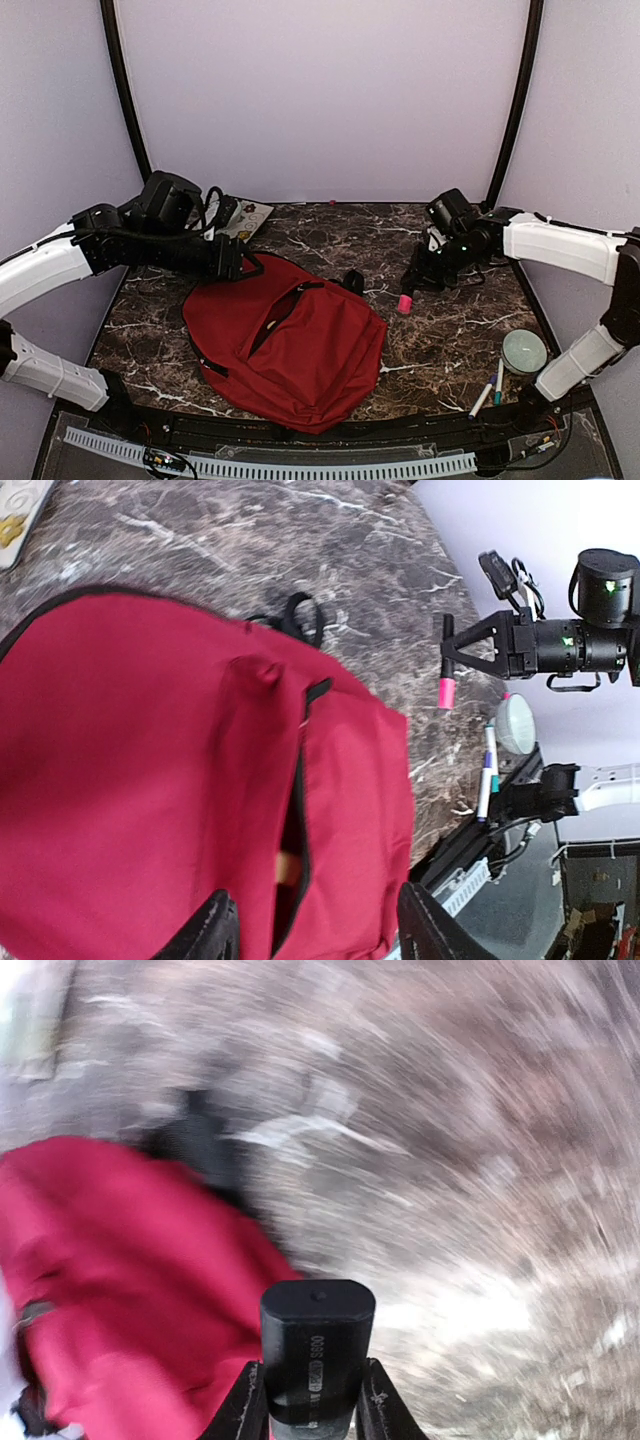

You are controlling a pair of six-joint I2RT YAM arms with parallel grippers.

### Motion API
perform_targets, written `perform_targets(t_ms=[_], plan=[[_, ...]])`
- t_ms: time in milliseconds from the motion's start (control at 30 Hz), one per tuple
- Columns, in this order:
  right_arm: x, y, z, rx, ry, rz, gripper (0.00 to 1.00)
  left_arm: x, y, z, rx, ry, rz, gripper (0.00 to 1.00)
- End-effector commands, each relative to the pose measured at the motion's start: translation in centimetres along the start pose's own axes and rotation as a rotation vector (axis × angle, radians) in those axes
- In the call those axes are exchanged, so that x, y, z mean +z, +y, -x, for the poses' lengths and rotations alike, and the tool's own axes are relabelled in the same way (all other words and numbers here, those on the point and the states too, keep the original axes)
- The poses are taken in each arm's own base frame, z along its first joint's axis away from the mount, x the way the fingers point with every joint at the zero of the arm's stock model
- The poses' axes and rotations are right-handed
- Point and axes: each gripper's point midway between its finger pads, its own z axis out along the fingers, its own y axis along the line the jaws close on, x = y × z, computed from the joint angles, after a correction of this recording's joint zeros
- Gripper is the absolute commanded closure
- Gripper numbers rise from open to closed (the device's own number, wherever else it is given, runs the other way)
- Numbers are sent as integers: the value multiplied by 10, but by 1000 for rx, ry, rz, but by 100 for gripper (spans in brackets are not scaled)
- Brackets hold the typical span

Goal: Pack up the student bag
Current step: Pick up the pen from the center of the board, then pass from the right arm to the left

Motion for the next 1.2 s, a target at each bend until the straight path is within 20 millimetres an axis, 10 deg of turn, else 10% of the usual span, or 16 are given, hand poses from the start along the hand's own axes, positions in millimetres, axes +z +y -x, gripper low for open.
perform_targets(t_ms=[0,333,1167], plan=[[-58,76,29,-282,-209,343,97,-4,-39,24,65,-16,-117,44],[-124,151,20,-838,-493,421,100,-8,-95,74,106,-36,-216,44],[-114,236,-57,-1334,-534,446,100,28,-121,69,103,83,-289,49]])
